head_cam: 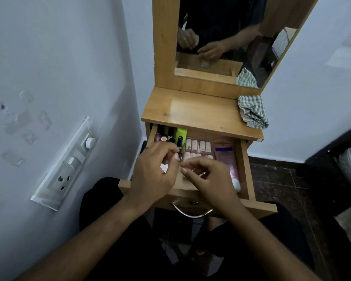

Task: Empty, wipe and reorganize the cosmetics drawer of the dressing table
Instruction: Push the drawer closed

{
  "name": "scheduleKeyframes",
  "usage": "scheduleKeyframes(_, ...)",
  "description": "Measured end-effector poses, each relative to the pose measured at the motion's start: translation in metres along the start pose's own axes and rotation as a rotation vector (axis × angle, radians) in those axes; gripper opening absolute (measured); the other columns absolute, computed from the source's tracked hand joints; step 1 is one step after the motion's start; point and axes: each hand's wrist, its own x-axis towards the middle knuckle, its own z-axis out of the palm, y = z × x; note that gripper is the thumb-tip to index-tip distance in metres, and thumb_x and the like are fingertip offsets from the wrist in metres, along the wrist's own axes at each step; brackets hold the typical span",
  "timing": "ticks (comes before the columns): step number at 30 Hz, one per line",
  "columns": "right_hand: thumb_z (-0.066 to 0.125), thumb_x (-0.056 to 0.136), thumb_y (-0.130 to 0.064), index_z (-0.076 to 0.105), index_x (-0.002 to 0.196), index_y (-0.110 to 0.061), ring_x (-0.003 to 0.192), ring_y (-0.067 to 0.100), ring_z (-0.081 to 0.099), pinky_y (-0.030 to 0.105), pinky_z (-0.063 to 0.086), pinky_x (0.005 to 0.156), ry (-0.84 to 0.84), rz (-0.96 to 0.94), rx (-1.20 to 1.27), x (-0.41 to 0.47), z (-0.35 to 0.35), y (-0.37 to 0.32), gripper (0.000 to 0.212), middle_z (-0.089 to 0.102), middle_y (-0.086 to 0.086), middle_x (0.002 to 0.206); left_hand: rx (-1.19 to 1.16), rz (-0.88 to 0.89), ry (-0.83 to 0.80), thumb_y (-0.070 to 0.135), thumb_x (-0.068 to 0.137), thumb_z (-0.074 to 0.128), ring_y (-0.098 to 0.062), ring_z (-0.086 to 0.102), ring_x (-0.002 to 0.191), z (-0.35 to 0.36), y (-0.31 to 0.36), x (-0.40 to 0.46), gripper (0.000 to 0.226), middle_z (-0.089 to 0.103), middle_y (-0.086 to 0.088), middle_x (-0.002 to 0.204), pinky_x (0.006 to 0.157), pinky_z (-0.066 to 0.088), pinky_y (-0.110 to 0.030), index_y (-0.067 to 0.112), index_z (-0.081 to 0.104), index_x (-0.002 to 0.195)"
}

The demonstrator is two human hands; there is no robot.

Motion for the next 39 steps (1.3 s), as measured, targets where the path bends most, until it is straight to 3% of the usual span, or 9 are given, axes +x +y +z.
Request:
scheduleKeyframes(4,0.080,0.085,-0.011,0.078,0.088,-0.019,0.067,0.014,0.070,0.028,0.058,0.060,0.034,0.282,0.337,-0.051,-0.006,-0.007,0.009,0.076,0.004,0.079,-0.185,-0.219,-0.095,0.007,0.088,0.069,-0.008,0.059,0.070,-0.014,0.017,-0.026,0.011,0.065,0.009,0.078,0.060,0.041,-0.010,0.017,0.070,0.091)
scheduleKeyframes(6,0.080,0.084,-0.006,0.077,0.086,-0.011,0.063,0.019,0.069,0.027,0.056,0.057,0.005,0.377,0.441,-0.065,-0.005,-0.004,0.006,0.075,0.013,0.076,-0.275,-0.390,-0.134,0.017,0.084,0.068,-0.010,0.062,0.066,-0.019,0.017,-0.040,0.006,0.067,0.003,0.072,0.058,0.046,-0.017,0.022,0.072,0.082)
scheduleKeyframes(9,0.079,0.084,-0.005,0.078,0.082,-0.008,0.064,0.021,0.071,0.026,0.056,0.058,-0.042,0.484,0.471,-0.082,-0.005,0.000,0.004,0.075,0.016,0.075,-0.564,-0.789,-0.237,0.013,0.085,0.068,-0.024,0.065,0.057,-0.021,0.017,-0.049,0.014,0.070,-0.013,0.066,0.050,0.049,-0.023,0.010,0.074,0.073)
scheduleKeyframes(13,0.074,0.089,-0.008,0.076,0.088,-0.001,0.067,0.026,0.073,0.029,0.059,0.061,0.030,0.832,0.626,-0.097,0.000,0.021,0.007,0.076,0.021,0.080,-0.779,-1.295,-0.589,0.010,0.098,0.056,-0.032,0.073,0.070,-0.002,0.018,-0.063,0.021,0.075,-0.025,0.089,0.058,0.059,-0.029,-0.005,0.072,0.097)
scheduleKeyframes(16,0.074,0.089,-0.008,0.073,0.094,0.004,0.068,0.023,0.074,0.026,0.059,0.062,0.164,0.989,0.704,-0.096,0.004,0.039,0.013,0.076,0.019,0.080,-0.897,-1.519,-0.517,0.018,0.099,0.057,-0.034,0.076,0.088,0.020,0.009,-0.074,0.027,0.075,-0.023,0.101,0.070,0.063,-0.031,-0.006,0.066,0.108)
scheduleKeyframes(19,0.075,0.087,-0.003,0.072,0.092,0.004,0.068,0.021,0.074,0.024,0.061,0.063,0.288,0.998,0.773,-0.089,0.008,0.048,0.008,0.075,0.017,0.079,-0.909,-1.545,-0.359,0.008,0.100,0.057,-0.031,0.075,0.089,0.035,-0.004,-0.075,0.018,0.075,-0.023,0.100,0.072,0.063,-0.031,-0.006,0.067,0.105)
scheduleKeyframes(26,0.077,0.081,0.006,0.069,0.079,0.004,0.061,0.016,0.071,0.021,0.059,0.058,0.421,0.973,0.858,-0.066,0.022,0.061,0.009,0.070,0.008,0.067,-0.956,-1.489,-0.078,-0.013,0.091,0.060,-0.023,0.075,0.067,0.058,-0.014,-0.066,0.007,0.070,-0.023,0.089,0.054,0.059,-0.024,-0.009,0.063,0.096)
scheduleKeyframes(35,0.075,0.083,0.008,0.063,0.072,-0.001,0.063,0.019,0.065,0.020,0.059,0.055,0.577,0.869,0.851,-0.001,0.030,0.074,0.019,0.066,0.009,0.069,-0.895,-1.355,0.063,-0.012,0.088,0.061,-0.017,0.068,0.057,0.097,-0.032,-0.017,0.017,0.067,-0.014,0.068,0.055,0.061,-0.023,-0.003,0.065,0.074)
scheduleKeyframes(39,0.075,0.083,0.009,0.060,0.071,-0.005,0.065,0.018,0.065,0.024,0.060,0.062,0.597,0.860,0.878,0.027,0.027,0.081,0.023,0.066,0.007,0.072,-0.875,-1.312,0.112,-0.007,0.088,0.062,-0.019,0.067,0.062,0.115,-0.040,0.002,0.009,0.066,-0.016,0.074,0.057,0.061,-0.023,-0.007,0.066,0.080)
